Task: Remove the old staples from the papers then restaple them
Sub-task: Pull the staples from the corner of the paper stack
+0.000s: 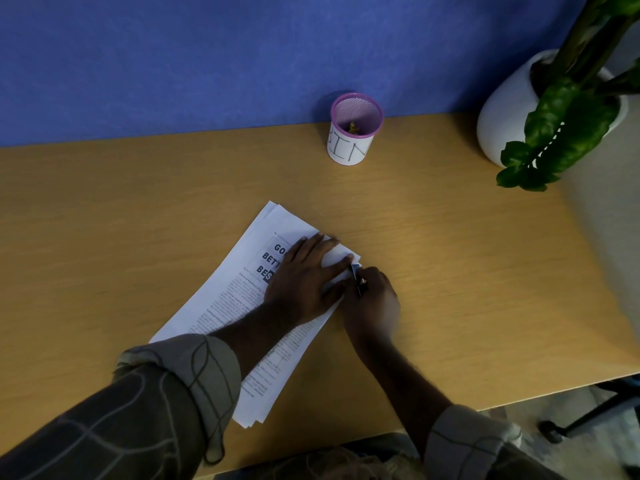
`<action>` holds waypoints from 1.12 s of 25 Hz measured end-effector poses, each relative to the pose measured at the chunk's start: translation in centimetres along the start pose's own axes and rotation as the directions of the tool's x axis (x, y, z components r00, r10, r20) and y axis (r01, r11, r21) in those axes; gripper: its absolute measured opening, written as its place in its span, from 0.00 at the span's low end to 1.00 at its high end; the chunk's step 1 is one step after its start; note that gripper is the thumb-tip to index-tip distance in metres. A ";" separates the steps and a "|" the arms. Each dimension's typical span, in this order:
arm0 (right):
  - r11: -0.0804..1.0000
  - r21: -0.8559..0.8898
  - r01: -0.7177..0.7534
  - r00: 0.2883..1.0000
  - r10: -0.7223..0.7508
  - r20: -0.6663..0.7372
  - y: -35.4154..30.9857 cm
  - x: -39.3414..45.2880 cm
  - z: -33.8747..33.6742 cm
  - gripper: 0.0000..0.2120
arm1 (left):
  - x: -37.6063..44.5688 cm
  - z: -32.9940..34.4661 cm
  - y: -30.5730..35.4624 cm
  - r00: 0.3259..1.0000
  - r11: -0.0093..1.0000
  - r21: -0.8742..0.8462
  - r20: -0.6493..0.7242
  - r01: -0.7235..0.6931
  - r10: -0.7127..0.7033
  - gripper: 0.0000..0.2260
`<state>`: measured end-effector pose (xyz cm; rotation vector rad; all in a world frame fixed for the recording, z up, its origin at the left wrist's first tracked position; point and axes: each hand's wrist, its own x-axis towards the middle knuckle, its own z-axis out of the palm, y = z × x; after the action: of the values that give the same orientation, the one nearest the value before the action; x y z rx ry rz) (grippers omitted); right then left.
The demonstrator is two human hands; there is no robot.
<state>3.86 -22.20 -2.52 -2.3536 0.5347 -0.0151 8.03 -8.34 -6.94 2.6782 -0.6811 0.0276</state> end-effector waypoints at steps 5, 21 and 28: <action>0.999 0.002 -0.042 0.999 0.042 0.009 -0.1 0.5 0.1 0.07 | 0.0 0.1 0.0 1.000 1.000 0.000 -0.002 0.006 -0.006 0.22; 0.996 0.009 0.084 0.995 -0.084 0.048 0.5 -0.5 -1.2 0.08 | 0.0 0.6 -0.4 1.000 1.000 0.000 -0.028 0.006 -0.006 0.24; 0.974 -0.195 0.116 0.991 -0.102 0.082 -1.0 -0.5 -0.9 0.09 | 0.0 0.4 -0.3 1.000 1.000 0.002 -0.001 0.018 -0.018 0.23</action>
<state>3.70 -21.91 -1.15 -2.5666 0.3862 0.0760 8.17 -8.29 -7.45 2.6853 -0.6574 0.0249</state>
